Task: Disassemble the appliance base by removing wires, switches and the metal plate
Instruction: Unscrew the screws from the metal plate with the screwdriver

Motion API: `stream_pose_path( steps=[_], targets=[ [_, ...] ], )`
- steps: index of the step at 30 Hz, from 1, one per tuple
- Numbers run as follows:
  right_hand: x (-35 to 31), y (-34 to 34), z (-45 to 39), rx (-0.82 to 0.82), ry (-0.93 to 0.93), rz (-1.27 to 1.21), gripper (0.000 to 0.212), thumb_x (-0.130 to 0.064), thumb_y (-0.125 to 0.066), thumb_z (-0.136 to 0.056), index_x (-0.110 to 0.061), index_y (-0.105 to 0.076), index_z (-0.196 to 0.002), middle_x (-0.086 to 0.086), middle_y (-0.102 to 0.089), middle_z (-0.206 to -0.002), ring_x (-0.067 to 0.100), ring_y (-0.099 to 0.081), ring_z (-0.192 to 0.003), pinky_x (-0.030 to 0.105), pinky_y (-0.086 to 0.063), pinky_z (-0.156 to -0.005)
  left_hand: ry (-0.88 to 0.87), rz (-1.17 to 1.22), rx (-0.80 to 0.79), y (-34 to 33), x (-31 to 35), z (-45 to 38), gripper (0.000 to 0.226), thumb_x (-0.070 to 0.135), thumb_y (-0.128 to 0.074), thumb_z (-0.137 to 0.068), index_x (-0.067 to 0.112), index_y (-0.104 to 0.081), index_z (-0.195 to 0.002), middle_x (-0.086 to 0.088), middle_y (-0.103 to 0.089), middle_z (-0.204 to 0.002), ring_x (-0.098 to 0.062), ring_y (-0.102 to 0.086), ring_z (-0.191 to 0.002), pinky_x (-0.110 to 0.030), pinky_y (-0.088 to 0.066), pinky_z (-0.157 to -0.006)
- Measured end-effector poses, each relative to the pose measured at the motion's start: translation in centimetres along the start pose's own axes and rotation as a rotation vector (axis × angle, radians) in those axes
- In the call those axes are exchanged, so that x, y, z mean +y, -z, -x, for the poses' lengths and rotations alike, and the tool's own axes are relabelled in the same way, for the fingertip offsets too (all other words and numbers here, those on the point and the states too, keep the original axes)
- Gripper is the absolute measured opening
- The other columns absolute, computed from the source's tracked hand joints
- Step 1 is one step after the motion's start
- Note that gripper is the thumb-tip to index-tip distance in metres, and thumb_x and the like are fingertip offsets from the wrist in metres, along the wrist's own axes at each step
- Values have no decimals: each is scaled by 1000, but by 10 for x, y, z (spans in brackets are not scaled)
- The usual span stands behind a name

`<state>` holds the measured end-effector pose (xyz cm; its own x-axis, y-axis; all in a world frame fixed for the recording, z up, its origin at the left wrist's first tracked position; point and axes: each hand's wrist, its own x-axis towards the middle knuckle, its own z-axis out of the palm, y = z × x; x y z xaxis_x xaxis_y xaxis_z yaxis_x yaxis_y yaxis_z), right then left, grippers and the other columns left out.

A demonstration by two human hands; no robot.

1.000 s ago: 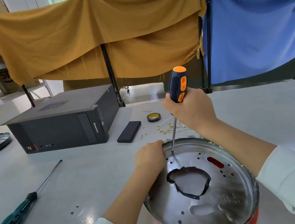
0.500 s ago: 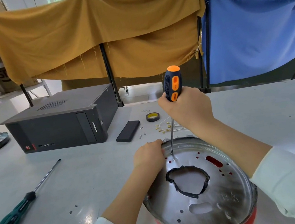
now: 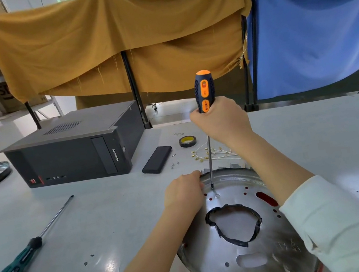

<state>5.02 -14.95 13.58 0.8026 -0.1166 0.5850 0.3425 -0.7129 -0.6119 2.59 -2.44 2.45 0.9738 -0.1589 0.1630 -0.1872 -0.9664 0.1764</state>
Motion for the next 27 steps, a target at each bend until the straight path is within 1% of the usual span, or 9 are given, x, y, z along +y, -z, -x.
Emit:
stream_pose_path(
  steps=[4, 6, 8, 13, 15, 17, 22, 24, 27],
  targets=[
    [2, 13, -13, -310, 42, -228, 18, -21, -56, -73, -16, -44, -61, -5, -41, -47, 14, -45, -53, 22, -41, -50, -19, -3, 0, 0, 0, 0, 21, 21, -37, -96, 20, -50, -112, -10, -62, -102, -32, -57, -93, -32, -36, -63],
    [0, 16, -18, -411, 72, -238, 22, -15, -56, -76, -16, -42, -59, -9, -38, -42, 9, -42, -46, 13, -37, -43, -22, -1, -2, 0, 0, 1, 21, 22, -37, -96, 21, -50, -113, -10, -62, -103, -32, -57, -94, -32, -36, -64],
    [-2, 16, -20, -456, 59, -245, 24, -14, -56, -77, -16, -42, -59, -9, -40, -43, 8, -42, -46, 13, -37, -42, -19, 7, -5, 0, 0, 1, 19, 21, -38, -96, 20, -50, -111, -11, -62, -103, -33, -57, -94, -32, -36, -64],
    [-4, 13, -9, -276, 89, 56, 26, -39, -58, -78, -13, -57, -75, 5, -66, -71, 21, -62, -67, 29, -48, -60, -11, 16, -6, -1, -1, 0, 23, 20, -37, -95, 20, -50, -115, -11, -62, -104, -33, -58, -95, -31, -39, -65],
    [-8, 13, -2, -207, 23, -209, 25, -33, -69, -77, -13, -56, -86, 9, -66, -79, 21, -65, -70, 33, -53, -62, -10, 22, -4, -1, -1, -1, 21, 20, -37, -95, 20, -49, -112, -10, -62, -104, -32, -58, -95, -30, -38, -64],
    [-14, 12, 2, -167, -98, -527, 26, -28, -73, -78, -15, -55, -90, 8, -62, -76, 12, -62, -58, 25, -54, -55, -17, 19, 4, -1, 0, -1, 19, 22, -37, -96, 20, -49, -110, -11, -62, -103, -33, -57, -94, -30, -37, -64],
    [-21, 0, 7, -44, -270, -823, 19, -12, -61, -85, -17, -49, -71, -5, -43, -49, 7, -38, -40, 21, -38, -42, -30, 10, 11, -1, 1, 1, 17, 21, -37, -96, 19, -49, -108, -11, -62, -101, -33, -57, -93, -32, -37, -64],
    [-19, 1, 2, -165, -246, -905, 25, -3, -55, -82, -16, -44, -63, -7, -36, -42, 8, -30, -35, 17, -30, -37, -33, 9, 12, -2, 1, 0, 17, 21, -37, -96, 19, -48, -107, -11, -62, -101, -33, -57, -93, -31, -36, -63],
    [-14, 9, -6, -655, -162, -1035, 36, -3, -48, -78, -22, -34, -51, -6, -26, -44, 10, -18, -39, 18, -16, -42, -38, 10, 13, -2, 0, 1, 16, 21, -37, -96, 18, -48, -107, -12, -62, -100, -34, -57, -92, -32, -35, -62]
  ],
)
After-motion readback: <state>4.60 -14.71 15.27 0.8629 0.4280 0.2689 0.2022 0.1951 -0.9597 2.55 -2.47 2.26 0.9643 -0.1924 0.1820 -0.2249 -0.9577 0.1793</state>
